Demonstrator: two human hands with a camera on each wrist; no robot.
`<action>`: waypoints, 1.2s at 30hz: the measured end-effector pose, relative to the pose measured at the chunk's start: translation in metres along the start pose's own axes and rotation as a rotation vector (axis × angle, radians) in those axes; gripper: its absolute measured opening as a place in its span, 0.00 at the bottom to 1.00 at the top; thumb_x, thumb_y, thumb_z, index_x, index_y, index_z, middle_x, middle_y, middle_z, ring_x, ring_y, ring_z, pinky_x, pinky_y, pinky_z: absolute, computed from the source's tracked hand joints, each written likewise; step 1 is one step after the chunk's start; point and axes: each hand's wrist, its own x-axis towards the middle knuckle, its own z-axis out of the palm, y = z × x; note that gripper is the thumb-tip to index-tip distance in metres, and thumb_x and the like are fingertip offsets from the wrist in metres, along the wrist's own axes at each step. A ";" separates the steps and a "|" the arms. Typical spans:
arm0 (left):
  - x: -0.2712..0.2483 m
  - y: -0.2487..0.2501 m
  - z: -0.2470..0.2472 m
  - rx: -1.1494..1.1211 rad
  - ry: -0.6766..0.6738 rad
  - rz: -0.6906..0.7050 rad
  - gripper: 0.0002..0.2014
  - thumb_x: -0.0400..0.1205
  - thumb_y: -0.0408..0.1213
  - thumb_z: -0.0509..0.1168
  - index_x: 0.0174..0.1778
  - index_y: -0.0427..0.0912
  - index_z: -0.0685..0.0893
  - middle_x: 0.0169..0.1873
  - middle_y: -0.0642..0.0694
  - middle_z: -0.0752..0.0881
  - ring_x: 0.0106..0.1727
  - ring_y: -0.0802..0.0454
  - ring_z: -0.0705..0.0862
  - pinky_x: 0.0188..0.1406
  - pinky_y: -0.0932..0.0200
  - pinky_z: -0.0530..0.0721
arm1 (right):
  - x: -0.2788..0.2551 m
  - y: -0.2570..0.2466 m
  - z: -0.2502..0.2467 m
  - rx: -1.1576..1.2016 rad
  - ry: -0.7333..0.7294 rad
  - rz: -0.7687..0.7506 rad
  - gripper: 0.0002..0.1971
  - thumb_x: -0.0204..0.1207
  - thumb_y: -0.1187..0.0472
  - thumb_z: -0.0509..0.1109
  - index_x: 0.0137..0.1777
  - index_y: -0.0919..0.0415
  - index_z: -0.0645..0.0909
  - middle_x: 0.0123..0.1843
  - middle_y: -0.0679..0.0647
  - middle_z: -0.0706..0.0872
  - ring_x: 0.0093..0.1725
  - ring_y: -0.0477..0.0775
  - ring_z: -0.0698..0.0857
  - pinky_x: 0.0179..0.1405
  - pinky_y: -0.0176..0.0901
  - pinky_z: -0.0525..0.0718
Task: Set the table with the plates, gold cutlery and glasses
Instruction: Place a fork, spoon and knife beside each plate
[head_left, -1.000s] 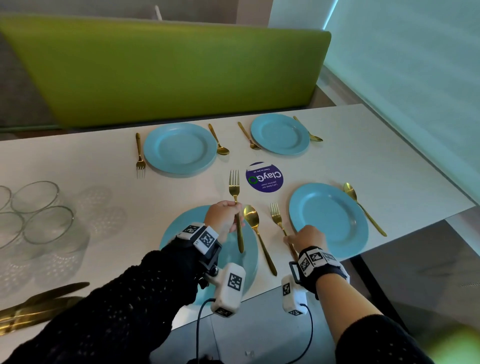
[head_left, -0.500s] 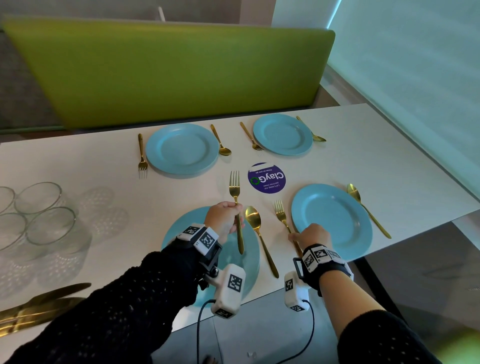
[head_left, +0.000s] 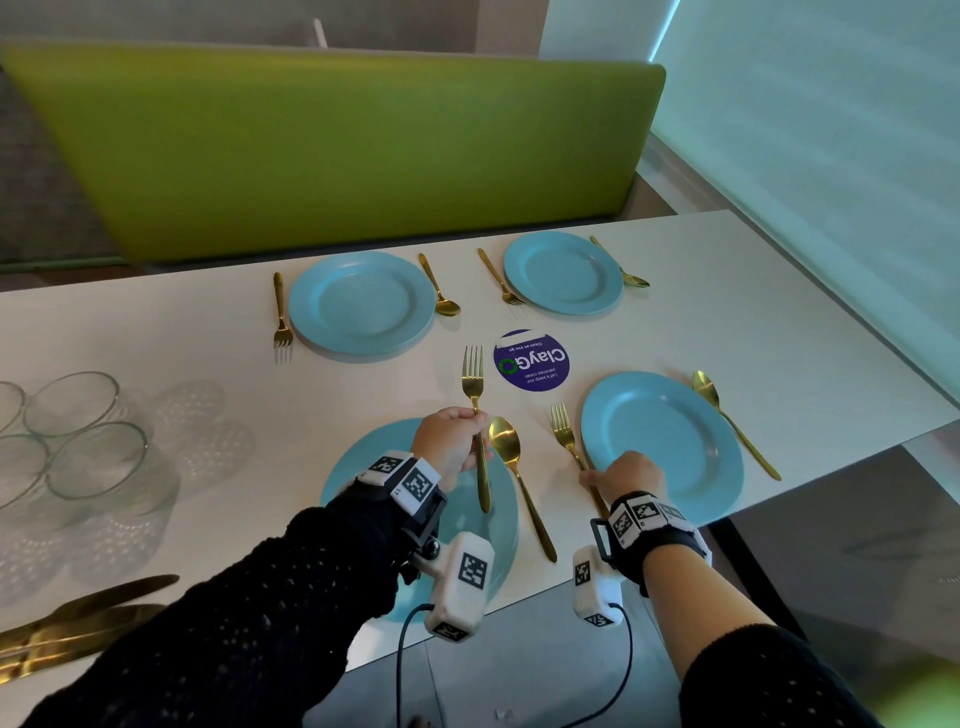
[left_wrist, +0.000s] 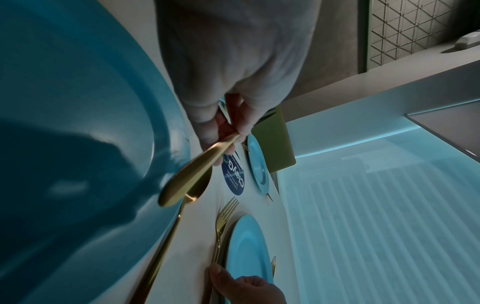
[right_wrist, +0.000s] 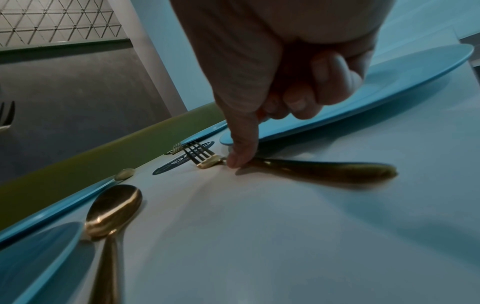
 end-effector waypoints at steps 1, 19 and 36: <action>0.000 0.000 0.001 0.002 -0.001 -0.003 0.02 0.83 0.30 0.63 0.48 0.37 0.79 0.33 0.42 0.81 0.34 0.49 0.81 0.54 0.49 0.85 | 0.000 0.000 0.000 -0.001 0.002 0.001 0.21 0.68 0.49 0.78 0.42 0.62 0.72 0.41 0.57 0.80 0.38 0.56 0.78 0.22 0.39 0.67; -0.001 -0.004 -0.001 0.009 -0.030 -0.013 0.02 0.83 0.30 0.62 0.46 0.38 0.80 0.34 0.42 0.81 0.36 0.50 0.81 0.47 0.52 0.86 | -0.023 -0.024 -0.015 0.258 0.035 -0.125 0.18 0.71 0.45 0.74 0.38 0.59 0.76 0.31 0.49 0.77 0.34 0.50 0.77 0.28 0.39 0.68; -0.045 -0.027 -0.101 -0.002 -0.231 -0.036 0.07 0.86 0.32 0.57 0.43 0.42 0.76 0.39 0.45 0.81 0.39 0.51 0.82 0.39 0.54 0.82 | -0.175 -0.111 0.041 0.547 -0.237 -0.430 0.02 0.75 0.61 0.72 0.42 0.57 0.86 0.31 0.47 0.83 0.24 0.41 0.76 0.18 0.24 0.72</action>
